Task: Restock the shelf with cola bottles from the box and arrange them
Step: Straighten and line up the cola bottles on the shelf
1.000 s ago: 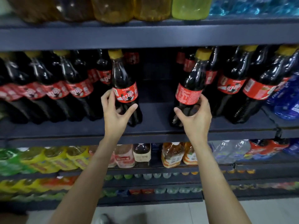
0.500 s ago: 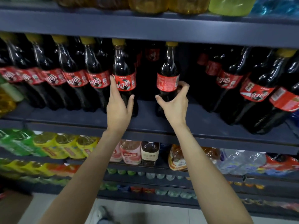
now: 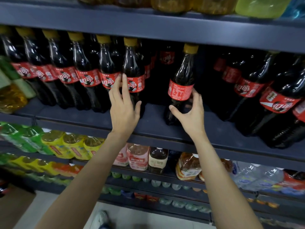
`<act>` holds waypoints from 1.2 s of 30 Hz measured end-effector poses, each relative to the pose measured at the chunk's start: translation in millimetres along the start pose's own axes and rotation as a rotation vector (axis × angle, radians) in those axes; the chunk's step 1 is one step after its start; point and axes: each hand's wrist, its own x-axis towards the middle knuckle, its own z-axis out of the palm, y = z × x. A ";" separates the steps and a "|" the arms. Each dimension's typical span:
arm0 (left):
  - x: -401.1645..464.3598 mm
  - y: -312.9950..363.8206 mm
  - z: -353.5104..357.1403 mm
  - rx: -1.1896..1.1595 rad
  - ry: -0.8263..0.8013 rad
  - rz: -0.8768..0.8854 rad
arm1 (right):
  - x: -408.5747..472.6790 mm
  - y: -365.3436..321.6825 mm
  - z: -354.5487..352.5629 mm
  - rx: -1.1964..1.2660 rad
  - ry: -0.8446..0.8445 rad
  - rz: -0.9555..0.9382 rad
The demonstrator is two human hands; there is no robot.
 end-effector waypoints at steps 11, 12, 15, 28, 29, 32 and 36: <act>-6.2 31.5 6.4 -0.402 0.018 0.130 | -3.1 1.3 -1.4 0.123 -0.031 -0.031; -3.3 42.1 7.7 -0.559 -0.137 0.045 | -2.0 2.9 -3.8 0.169 -0.071 -0.020; 18.2 58.1 16.2 -0.913 -0.603 -0.282 | 5.4 7.6 -15.0 0.258 -0.237 0.011; 37.3 80.8 56.4 -0.743 -0.232 -0.437 | 33.7 -2.9 20.6 -0.084 0.093 0.035; 39.9 78.9 60.5 -0.746 -0.217 -0.447 | 43.1 -0.5 24.9 -0.060 0.082 0.018; 47.0 70.7 69.5 -0.751 -0.247 -0.453 | 75.6 7.1 41.5 -0.063 0.053 0.026; 53.7 59.7 75.7 -0.786 -0.388 -0.580 | 111.7 11.3 59.6 -0.066 0.017 0.031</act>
